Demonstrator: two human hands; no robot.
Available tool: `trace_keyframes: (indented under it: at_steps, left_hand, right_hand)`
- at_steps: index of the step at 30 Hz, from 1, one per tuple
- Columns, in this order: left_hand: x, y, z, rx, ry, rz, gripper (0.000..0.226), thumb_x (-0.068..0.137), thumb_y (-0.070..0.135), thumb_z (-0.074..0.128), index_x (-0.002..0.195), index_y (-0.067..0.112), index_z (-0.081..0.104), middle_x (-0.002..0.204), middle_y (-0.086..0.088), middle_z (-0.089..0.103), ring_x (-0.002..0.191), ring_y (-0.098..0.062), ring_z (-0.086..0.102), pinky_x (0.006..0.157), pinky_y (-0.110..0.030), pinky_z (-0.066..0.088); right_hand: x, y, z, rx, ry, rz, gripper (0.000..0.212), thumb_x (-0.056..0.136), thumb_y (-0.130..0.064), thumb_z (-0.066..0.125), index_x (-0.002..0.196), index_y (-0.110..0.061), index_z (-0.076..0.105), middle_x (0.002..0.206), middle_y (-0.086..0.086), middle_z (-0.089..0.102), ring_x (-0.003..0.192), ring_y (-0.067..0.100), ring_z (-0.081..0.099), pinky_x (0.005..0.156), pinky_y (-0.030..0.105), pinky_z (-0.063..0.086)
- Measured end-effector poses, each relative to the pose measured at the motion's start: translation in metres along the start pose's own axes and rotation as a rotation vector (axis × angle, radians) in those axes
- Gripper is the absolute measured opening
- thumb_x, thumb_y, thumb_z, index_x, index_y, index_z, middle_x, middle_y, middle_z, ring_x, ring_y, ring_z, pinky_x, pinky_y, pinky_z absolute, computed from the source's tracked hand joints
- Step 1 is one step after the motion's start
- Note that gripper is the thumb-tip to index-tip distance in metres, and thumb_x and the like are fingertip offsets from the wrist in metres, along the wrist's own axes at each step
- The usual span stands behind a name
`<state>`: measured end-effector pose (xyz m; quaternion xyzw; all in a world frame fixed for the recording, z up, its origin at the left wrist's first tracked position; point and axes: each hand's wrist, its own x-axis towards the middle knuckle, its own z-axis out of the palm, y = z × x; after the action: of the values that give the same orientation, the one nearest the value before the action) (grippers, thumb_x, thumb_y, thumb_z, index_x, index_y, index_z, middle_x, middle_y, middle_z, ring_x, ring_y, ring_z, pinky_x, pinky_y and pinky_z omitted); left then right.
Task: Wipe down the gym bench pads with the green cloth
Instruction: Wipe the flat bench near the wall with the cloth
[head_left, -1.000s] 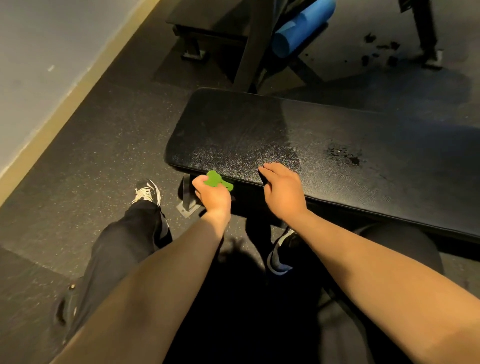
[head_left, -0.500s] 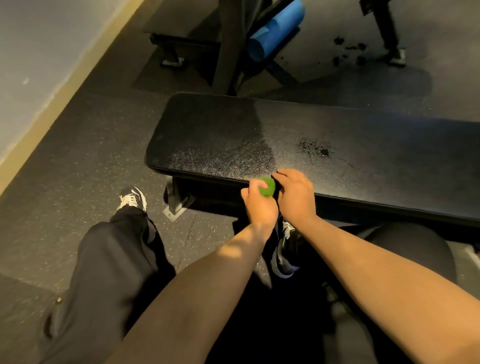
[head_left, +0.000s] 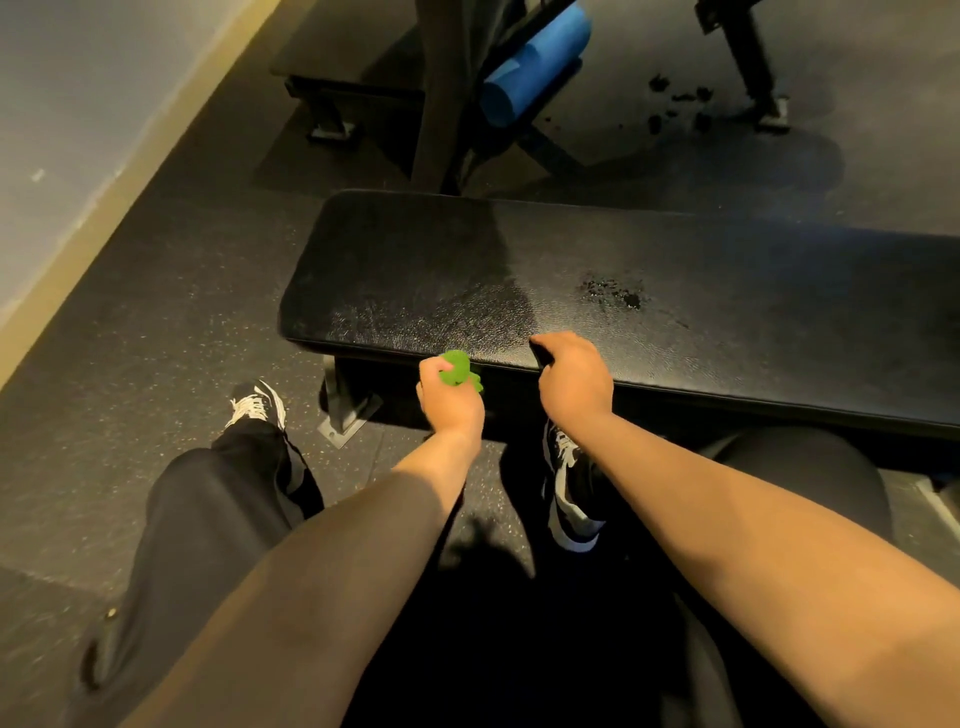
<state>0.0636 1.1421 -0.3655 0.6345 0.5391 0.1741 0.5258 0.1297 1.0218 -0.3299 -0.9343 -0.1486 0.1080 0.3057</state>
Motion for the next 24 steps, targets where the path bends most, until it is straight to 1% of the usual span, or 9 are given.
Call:
trace_keyframes:
  at_steps: [2,5,9,12,14,16,18,22,24]
  left_hand:
    - [-0.012,0.000,0.006,0.029,-0.043,0.038,0.029,0.090,-0.001,0.045,0.080,0.025,0.052,0.118,-0.023,0.057,0.061,-0.012,0.061,0.050,-0.017,0.046]
    - [-0.032,0.005,0.009,0.129,-0.189,0.158,0.038,0.083,-0.006,0.048,0.085,0.031,0.056,0.111,-0.014,0.061,0.087,-0.029,0.066,0.071,-0.029,0.053]
    - [-0.048,0.028,0.006,0.247,-0.420,0.364,0.041,0.086,-0.003,0.056,0.111,0.029,0.064,0.118,-0.002,0.058,0.101,-0.017,0.058,0.087,-0.029,0.047]
    - [-0.037,0.048,-0.011,0.263,-0.322,0.476,0.041,0.093,0.001,0.051,0.124,0.026,0.061,0.126,-0.001,0.047,0.102,-0.012,0.052,0.087,-0.018,0.038]
    - [-0.016,0.055,-0.027,0.292,-0.208,0.494,0.045,0.094,0.001,0.048,0.130,0.026,0.058,0.136,0.000,0.040,0.114,-0.016,0.052,0.087,-0.019,0.037]
    - [0.005,0.053,-0.039,0.463,-0.177,0.474,0.051,0.098,0.004,0.046,0.142,0.029,0.048,0.154,0.000,0.028,0.133,-0.023,0.037,0.087,-0.027,0.037]
    - [0.015,0.046,-0.043,0.734,-0.249,0.506,0.055,0.101,0.010,0.045,0.152,0.029,0.035,0.164,0.000,0.014,0.143,-0.027,0.020,0.093,-0.038,0.043]
    - [0.009,0.037,-0.021,0.834,-0.340,0.674,0.061,0.095,0.001,0.046,0.152,0.024,0.039,0.160,-0.002,0.031,0.139,-0.031,0.026,0.108,-0.037,0.038]
    - [-0.013,0.039,0.003,0.776,-0.471,0.797,0.061,0.093,0.002,0.047,0.148,0.027,0.047,0.156,-0.001,0.039,0.134,-0.030,0.034,0.111,-0.036,0.037]
  right_hand:
    - [0.000,-0.001,-0.002,0.026,-0.006,0.009,0.058,0.085,0.005,0.050,0.131,-0.028,0.062,0.130,-0.001,0.060,0.123,0.022,0.050,0.097,0.036,0.046]
    - [-0.004,0.001,-0.004,0.090,-0.034,0.009,0.057,0.082,0.006,0.047,0.128,-0.023,0.065,0.129,0.001,0.061,0.121,0.023,0.052,0.096,0.034,0.044]
    - [-0.011,-0.007,-0.017,0.192,-0.030,0.026,0.050,0.082,0.003,0.044,0.118,-0.023,0.068,0.118,0.006,0.063,0.106,0.026,0.057,0.088,0.037,0.048]
    - [-0.006,-0.013,-0.021,0.142,0.013,0.135,0.045,0.083,0.005,0.043,0.114,-0.016,0.067,0.117,0.009,0.062,0.105,0.031,0.058,0.082,0.039,0.052]
    - [-0.001,-0.013,-0.020,0.064,0.040,0.181,0.035,0.082,0.004,0.044,0.104,-0.011,0.066,0.114,0.011,0.061,0.107,0.033,0.057,0.075,0.037,0.050]
    - [-0.002,-0.013,-0.018,-0.010,0.004,0.201,0.041,0.086,0.000,0.048,0.121,-0.014,0.063,0.132,0.008,0.055,0.122,0.031,0.050,0.088,0.039,0.048]
    - [-0.004,-0.014,-0.019,-0.096,-0.036,0.181,0.050,0.089,-0.001,0.048,0.136,-0.018,0.054,0.140,0.005,0.049,0.129,0.028,0.042,0.098,0.042,0.045]
    - [-0.001,-0.011,-0.027,-0.069,-0.057,0.184,0.039,0.087,0.002,0.045,0.121,-0.014,0.056,0.126,0.010,0.054,0.121,0.031,0.044,0.074,0.041,0.047]
    - [0.001,-0.004,-0.030,0.008,-0.048,0.181,0.039,0.090,-0.002,0.044,0.125,-0.015,0.056,0.127,0.011,0.055,0.121,0.032,0.046,0.075,0.040,0.046]
